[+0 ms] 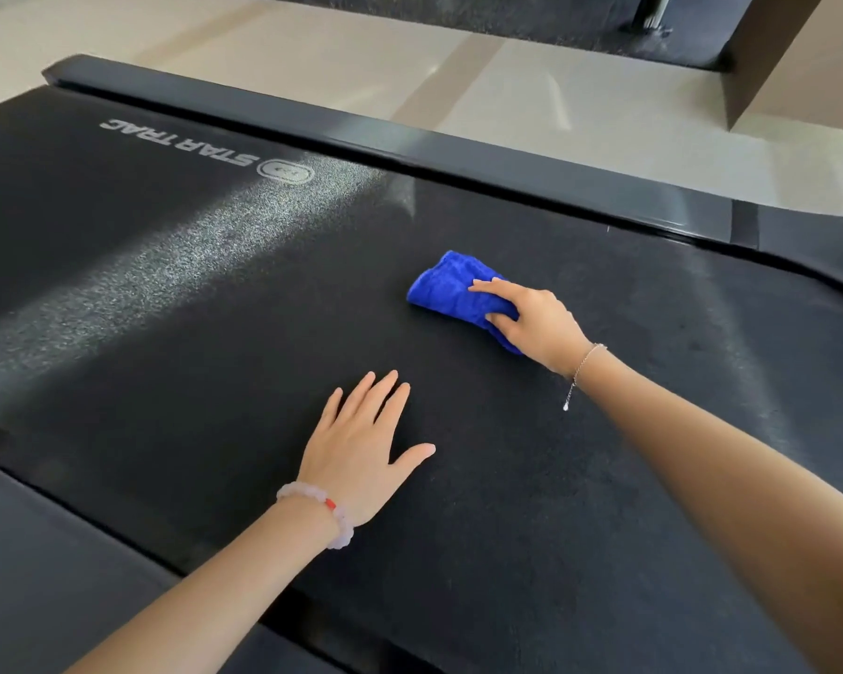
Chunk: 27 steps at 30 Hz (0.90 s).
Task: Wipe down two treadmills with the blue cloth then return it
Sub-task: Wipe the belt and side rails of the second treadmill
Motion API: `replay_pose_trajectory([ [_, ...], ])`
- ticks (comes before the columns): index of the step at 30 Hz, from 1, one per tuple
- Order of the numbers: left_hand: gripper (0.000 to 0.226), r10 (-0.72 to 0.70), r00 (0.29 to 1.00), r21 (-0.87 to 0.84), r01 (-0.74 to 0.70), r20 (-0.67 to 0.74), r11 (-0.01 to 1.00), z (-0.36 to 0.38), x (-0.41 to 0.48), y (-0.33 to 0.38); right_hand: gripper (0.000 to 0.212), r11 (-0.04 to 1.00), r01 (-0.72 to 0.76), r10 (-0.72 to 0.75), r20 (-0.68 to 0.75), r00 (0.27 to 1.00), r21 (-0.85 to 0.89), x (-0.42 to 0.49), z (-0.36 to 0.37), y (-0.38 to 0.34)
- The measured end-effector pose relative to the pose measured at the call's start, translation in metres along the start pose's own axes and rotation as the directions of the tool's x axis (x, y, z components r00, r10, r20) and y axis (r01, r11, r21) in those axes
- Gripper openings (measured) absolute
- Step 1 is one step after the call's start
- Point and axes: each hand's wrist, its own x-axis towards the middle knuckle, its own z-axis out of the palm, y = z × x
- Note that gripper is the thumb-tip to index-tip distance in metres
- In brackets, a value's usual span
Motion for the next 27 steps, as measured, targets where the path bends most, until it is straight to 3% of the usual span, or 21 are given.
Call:
replay_pose_trajectory([
  [4, 0.093, 0.047, 0.998, -0.005, -0.047, -0.040, 0.999, 0.003, 0.021, 0.003, 0.043, 1.000, -0.023, 0.023, -0.051, 0.998, -0.015, 0.046, -0.008, 0.018],
  [12, 0.068, 0.108, 0.986, 0.066, -0.100, -0.125, 0.993, 0.008, 0.049, 0.012, 0.043, 0.991, -0.123, 0.118, -0.091, 0.989, -0.052, 0.109, -0.029, 0.058],
  [17, 0.075, 0.160, 0.985, -0.007, -0.161, -0.058, 0.987, 0.002, 0.048, 0.019, 0.044, 0.967, -0.243, 0.228, -0.171, 0.959, -0.073, 0.126, -0.052, 0.095],
  [24, 0.085, 0.116, 0.992, -0.049, -0.118, -0.048, 0.992, -0.001, 0.047, 0.022, 0.042, 0.975, -0.215, 0.204, -0.162, 0.966, -0.051, 0.124, -0.056, 0.103],
  [27, 0.078, 0.109, 0.994, -0.031, -0.110, -0.018, 0.993, -0.004, 0.049, 0.023, 0.043, 0.970, -0.233, 0.220, -0.162, 0.962, -0.063, 0.114, -0.063, 0.113],
])
